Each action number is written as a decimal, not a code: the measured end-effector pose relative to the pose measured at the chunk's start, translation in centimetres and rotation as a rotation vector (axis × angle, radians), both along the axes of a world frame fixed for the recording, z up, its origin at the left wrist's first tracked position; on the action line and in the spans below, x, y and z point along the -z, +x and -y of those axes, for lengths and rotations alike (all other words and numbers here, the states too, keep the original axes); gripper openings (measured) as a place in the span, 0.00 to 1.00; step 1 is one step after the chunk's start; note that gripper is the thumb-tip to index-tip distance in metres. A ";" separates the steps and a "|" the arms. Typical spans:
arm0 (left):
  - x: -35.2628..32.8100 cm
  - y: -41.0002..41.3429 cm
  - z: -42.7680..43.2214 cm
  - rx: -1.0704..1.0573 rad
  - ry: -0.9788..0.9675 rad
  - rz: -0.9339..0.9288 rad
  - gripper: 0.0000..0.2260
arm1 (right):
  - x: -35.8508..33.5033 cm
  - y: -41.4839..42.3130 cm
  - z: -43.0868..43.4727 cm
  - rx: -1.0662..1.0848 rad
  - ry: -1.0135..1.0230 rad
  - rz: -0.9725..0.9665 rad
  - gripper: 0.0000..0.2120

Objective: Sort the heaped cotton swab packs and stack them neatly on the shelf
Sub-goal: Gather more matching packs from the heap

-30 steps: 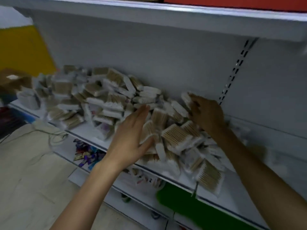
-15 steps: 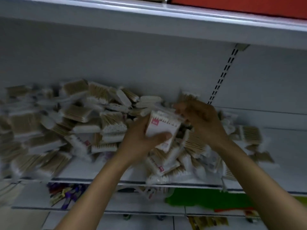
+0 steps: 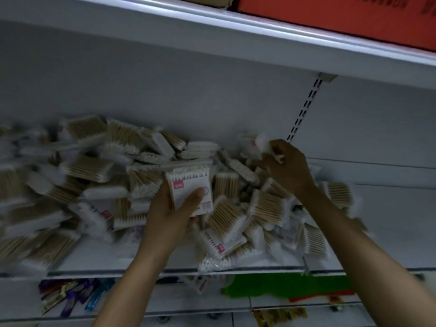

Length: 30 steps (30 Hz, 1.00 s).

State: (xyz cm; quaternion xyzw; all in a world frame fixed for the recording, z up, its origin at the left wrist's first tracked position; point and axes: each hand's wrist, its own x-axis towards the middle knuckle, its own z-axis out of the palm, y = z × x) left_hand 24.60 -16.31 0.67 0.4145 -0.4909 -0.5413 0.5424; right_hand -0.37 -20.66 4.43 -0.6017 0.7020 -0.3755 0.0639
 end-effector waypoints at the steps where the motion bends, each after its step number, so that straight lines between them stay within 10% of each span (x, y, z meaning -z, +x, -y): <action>1: 0.1 -0.1 0.0 -0.008 0.031 -0.037 0.10 | -1.0 0.7 -0.6 -0.039 -0.008 0.184 0.03; 4: 0.2 -0.4 -0.1 -0.056 0.035 -0.048 0.10 | -3.4 2.5 -2.1 -0.199 0.037 0.642 0.07; 13: -1.4 2.3 -1.6 0.006 -0.029 0.003 0.11 | -5.2 7.9 -3.9 -0.800 0.423 0.419 0.11; 18: -0.8 4.5 -2.6 -0.133 -0.074 0.095 0.20 | -3.9 13.4 -1.6 -0.742 0.288 0.393 0.03; 26: -0.3 9.5 -4.4 -0.366 0.062 -0.057 0.23 | -0.5 16.8 9.4 -0.408 0.059 -0.220 0.21; 30: -0.4 9.9 -4.9 -0.387 0.089 -0.115 0.21 | 0.3 17.2 10.2 -0.394 -0.074 -0.366 0.13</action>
